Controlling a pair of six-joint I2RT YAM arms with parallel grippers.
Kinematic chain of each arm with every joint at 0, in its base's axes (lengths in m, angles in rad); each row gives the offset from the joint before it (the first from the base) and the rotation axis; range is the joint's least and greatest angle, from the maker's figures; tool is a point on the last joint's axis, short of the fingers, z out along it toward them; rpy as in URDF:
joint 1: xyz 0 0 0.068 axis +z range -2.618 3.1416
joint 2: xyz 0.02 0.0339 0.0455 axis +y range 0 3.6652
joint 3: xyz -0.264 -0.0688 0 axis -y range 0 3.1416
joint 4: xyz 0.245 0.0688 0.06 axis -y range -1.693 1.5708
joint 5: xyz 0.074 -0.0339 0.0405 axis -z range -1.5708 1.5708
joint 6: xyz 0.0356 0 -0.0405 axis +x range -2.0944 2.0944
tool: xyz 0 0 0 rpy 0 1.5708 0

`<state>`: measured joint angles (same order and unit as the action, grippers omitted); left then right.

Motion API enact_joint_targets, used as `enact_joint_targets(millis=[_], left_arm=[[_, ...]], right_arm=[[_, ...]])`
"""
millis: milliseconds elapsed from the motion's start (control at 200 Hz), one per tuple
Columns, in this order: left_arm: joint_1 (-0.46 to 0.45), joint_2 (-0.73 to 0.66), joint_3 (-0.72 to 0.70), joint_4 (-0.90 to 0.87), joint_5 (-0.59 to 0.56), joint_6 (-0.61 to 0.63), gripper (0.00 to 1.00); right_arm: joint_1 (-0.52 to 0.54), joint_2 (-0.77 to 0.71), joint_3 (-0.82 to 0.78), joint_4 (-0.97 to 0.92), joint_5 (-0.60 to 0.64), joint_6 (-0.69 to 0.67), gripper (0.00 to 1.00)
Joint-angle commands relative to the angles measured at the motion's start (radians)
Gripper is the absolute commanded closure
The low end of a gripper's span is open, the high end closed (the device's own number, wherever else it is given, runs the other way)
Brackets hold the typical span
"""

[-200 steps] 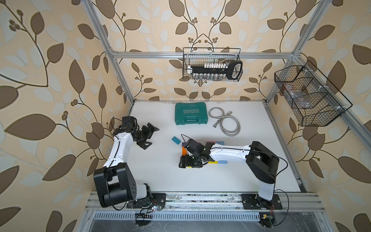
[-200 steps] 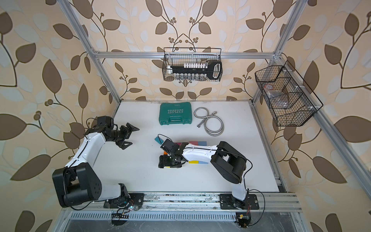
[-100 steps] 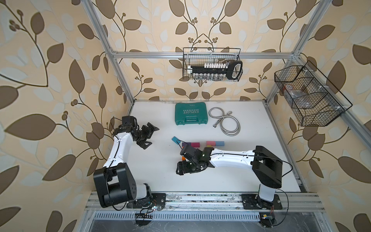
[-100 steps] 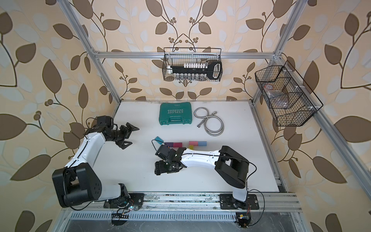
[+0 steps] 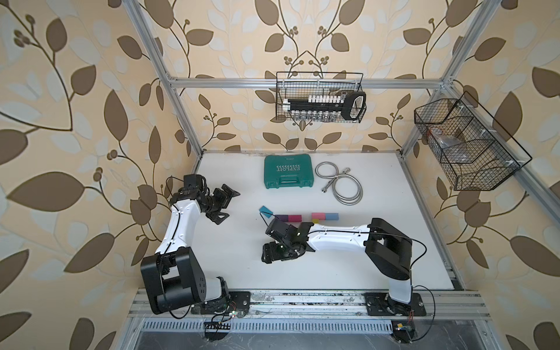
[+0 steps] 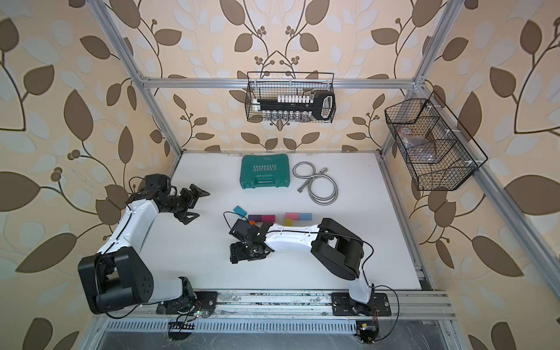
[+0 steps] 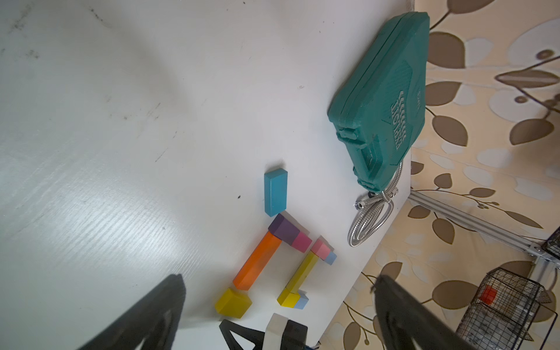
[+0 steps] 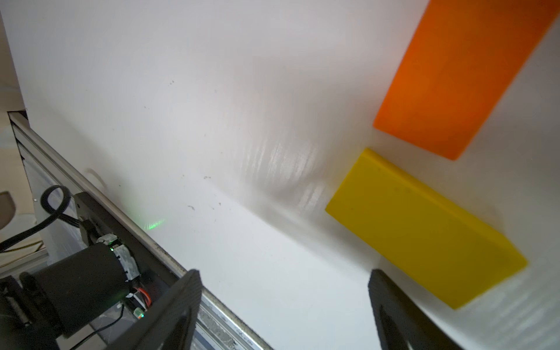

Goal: Assemble the letter c with building blocks
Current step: Assemble the building block at the center of the board.

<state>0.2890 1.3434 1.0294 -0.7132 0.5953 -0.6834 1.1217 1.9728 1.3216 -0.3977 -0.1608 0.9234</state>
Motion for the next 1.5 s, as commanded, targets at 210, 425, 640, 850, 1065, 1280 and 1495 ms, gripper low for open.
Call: enact_joint_targets(millis=[210,425,640,850,1065,1280,1495], left_arm=[[-0.001,-0.027,0.034,-0.016,0.016,0.006,0.01],[-0.001,-0.027,0.034,-0.014,0.017,0.003,0.01],[-0.001,-0.028,0.026,-0.008,0.017,0.001,0.01],[-0.001,-0.027,0.022,-0.003,0.017,-0.002,0.01],[-0.002,-0.026,0.019,0.000,0.017,-0.006,0.01],[-0.001,-0.026,0.020,-0.002,0.018,-0.004,0.01],[0.000,-0.026,0.020,-0.002,0.018,-0.002,0.01]], right_arm=[[-0.002,0.030,0.021,-0.009,0.026,0.000,0.15],[-0.015,0.029,0.015,-0.006,0.027,-0.001,0.15],[-0.025,0.029,0.013,-0.004,0.025,-0.002,0.15],[-0.024,0.031,0.020,0.013,0.010,0.000,0.15],[-0.009,0.048,0.044,0.013,0.004,0.004,0.15],[-0.012,0.065,0.059,0.010,0.004,0.004,0.15],[-0.013,0.075,0.067,0.009,0.008,0.005,0.15]])
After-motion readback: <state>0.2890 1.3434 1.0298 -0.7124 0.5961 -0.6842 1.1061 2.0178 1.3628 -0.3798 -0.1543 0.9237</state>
